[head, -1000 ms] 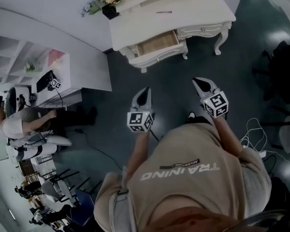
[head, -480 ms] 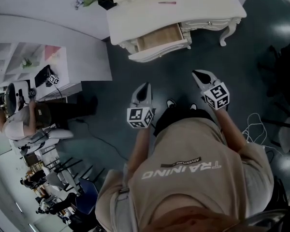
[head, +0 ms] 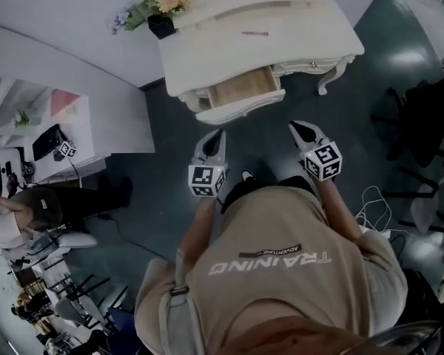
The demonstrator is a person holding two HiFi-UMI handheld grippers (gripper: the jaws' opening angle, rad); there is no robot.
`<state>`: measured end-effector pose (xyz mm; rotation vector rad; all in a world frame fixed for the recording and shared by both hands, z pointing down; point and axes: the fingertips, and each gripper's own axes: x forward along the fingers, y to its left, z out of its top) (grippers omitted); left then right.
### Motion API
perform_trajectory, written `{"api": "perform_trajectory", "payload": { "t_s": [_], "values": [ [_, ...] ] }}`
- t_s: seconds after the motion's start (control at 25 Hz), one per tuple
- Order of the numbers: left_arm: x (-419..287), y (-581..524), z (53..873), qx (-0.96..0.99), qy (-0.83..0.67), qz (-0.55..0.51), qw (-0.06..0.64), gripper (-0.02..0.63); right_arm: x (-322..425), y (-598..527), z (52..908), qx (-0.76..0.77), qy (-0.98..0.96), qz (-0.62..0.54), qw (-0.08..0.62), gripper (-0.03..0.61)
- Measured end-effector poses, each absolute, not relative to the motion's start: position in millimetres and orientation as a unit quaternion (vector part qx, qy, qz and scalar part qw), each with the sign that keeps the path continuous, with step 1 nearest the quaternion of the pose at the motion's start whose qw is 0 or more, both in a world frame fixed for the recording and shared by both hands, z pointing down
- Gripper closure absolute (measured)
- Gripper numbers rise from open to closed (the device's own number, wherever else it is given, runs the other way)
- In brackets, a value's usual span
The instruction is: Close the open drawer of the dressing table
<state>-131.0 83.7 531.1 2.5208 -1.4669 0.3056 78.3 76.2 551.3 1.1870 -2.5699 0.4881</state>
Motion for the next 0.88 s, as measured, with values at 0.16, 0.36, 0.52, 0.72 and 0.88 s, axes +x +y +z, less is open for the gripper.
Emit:
{"api": "perform_trajectory", "payload": {
  "t_s": [0.16,0.36,0.52,0.72,0.88],
  "values": [
    [-159,57,534,0.863,-0.487,0.095,0.098,0.607,52,56,553,0.434,-0.876,0.166,0.131,0.574],
    [-181,47,547,0.857,-0.494,0.078,0.121,0.607,25,44,553,0.419,-0.881,0.149,0.16,0.574],
    [-186,39,560,0.852,-0.498,0.075,0.142,0.607,23,30,552,0.417,-0.881,0.144,0.172,0.574],
    [-184,21,568,0.85,-0.498,0.088,0.148,0.607,24,9,573,0.408,-0.88,0.164,0.178,0.574],
    [-182,-6,572,0.84,-0.51,0.11,0.148,0.607,26,-27,588,0.395,-0.886,0.178,0.164,0.574]
  ]
}}
